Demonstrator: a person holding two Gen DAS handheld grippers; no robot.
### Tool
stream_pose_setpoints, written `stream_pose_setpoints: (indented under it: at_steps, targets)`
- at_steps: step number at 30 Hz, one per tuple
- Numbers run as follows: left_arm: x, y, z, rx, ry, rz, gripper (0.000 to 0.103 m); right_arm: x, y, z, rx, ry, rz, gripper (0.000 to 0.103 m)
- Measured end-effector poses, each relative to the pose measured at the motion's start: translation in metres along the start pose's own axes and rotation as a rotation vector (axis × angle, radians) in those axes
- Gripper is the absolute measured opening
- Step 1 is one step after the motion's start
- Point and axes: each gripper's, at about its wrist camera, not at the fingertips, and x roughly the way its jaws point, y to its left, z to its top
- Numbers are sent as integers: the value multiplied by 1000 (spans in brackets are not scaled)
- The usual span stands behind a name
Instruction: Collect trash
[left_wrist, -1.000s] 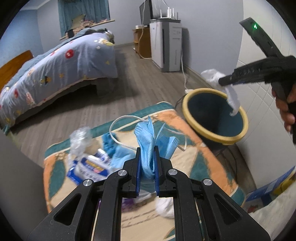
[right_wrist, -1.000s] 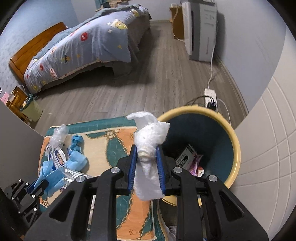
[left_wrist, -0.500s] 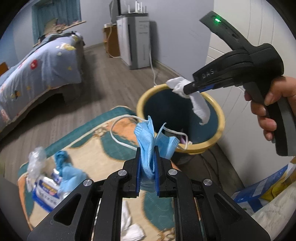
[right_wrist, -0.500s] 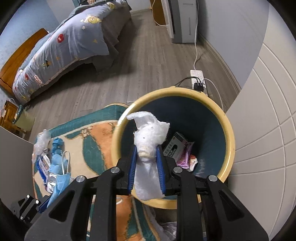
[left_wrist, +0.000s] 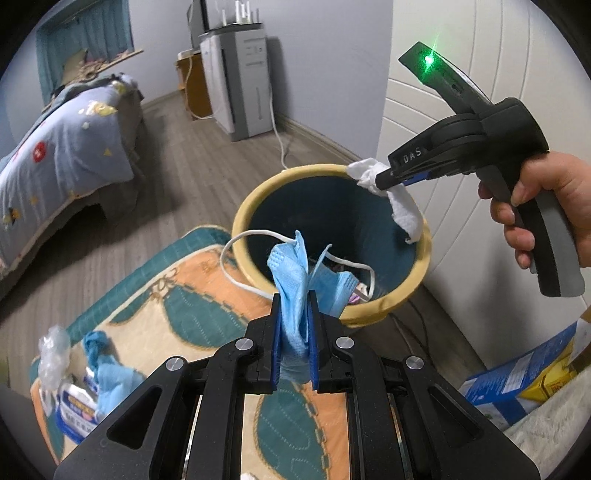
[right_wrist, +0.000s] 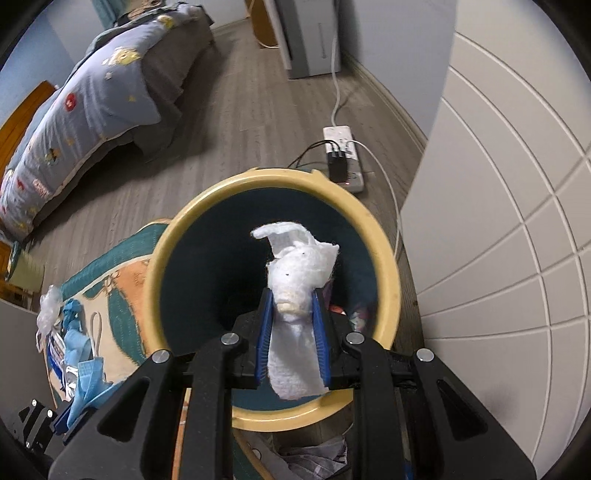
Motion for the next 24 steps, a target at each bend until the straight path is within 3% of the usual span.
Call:
stream_pose_setpoints:
  at_steps: [12,19,20,21,24]
  targets:
    - [41,-24,33,101,4,-24,13,6,-1,-1,28,-2,16,21]
    - [60,-20,45,83,-21,-1,16,4,0,1,27,-33,37,22]
    - [61,-18,45,74,-27,4,21,4,1,2,24,-34,40,22]
    - [61,-16,46,66,-36,10,33,4,2,2,21,-33,43,23]
    - [59,-12,46,59,-56,24,63,5,2,2,18,-33,44,35]
